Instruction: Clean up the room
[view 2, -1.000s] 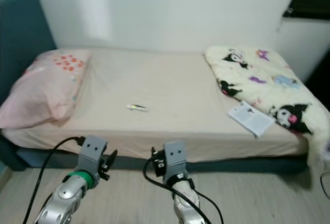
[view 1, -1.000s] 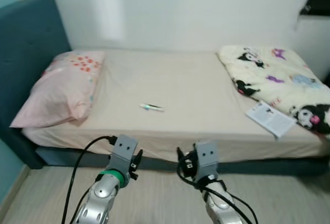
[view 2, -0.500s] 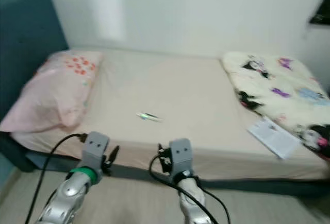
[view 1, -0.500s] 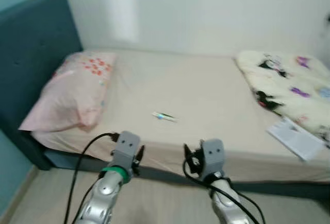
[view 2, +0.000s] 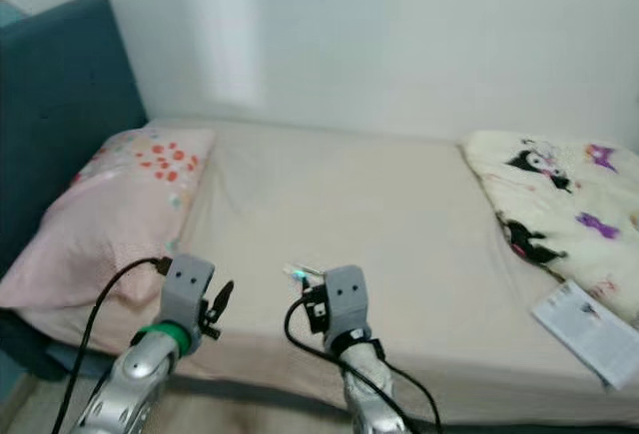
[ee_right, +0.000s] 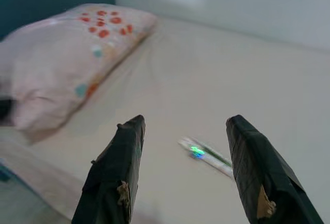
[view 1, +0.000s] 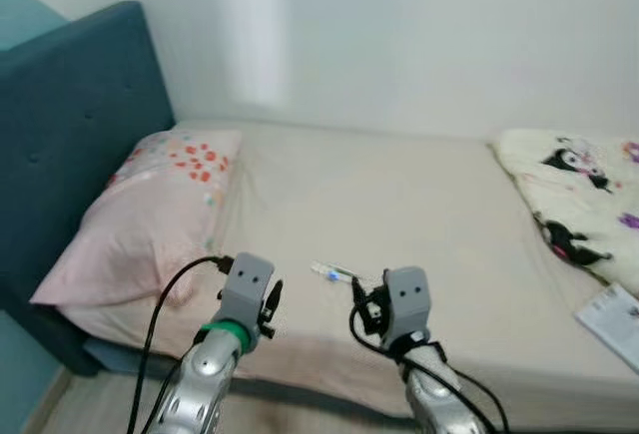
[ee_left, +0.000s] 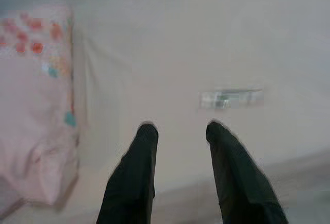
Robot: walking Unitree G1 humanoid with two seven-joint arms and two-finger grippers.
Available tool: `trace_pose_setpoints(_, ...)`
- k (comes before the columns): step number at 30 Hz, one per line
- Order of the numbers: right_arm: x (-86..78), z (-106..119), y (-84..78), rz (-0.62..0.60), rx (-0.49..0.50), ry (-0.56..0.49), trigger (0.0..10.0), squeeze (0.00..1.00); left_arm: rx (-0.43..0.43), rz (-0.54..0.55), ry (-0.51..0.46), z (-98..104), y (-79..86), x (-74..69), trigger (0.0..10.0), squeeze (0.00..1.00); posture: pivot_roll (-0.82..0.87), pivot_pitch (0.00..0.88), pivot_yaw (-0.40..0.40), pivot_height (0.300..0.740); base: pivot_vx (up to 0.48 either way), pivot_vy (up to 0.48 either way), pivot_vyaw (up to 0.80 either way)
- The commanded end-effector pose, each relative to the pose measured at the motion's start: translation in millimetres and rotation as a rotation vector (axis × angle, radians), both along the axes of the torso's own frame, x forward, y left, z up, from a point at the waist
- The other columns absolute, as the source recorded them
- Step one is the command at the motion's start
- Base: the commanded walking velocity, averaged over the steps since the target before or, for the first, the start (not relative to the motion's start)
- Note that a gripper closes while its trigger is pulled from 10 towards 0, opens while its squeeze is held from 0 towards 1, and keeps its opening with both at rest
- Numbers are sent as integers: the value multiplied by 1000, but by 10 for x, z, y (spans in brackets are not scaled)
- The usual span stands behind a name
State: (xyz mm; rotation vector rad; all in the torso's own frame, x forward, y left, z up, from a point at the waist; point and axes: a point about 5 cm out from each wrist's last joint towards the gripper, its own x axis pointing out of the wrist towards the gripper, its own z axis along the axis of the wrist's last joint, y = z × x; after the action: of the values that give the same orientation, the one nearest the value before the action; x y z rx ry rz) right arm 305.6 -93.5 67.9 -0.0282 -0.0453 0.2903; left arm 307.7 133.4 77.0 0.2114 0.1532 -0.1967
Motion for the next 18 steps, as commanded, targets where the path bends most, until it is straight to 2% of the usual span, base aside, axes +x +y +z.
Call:
trace_pose_setpoints(1,-27,-81,-101,-27,-10,36,10000,0,-2,-18,5,-12,-56,-5,10000,0,-82,7,73,740,450,0,-800)
trace_pose_setpoints(5,-28,-82,-103,-28,-13,35,10000,0,-2,-20,6,-12,-60,-6,10000,0,-85,10,77,740,437,0,-797)
trace_pose_setpoints(15,-28,-84,-104,-31,-22,33,10000,0,-7,-20,11,-18,-65,-9,10000,0,-84,15,76,740,374,0,0)
trace_pose_setpoints(18,-30,-84,-104,-31,-25,31,10000,0,-16,-22,12,-20,-70,-18,10000,0,-85,17,76,740,0,0,0)
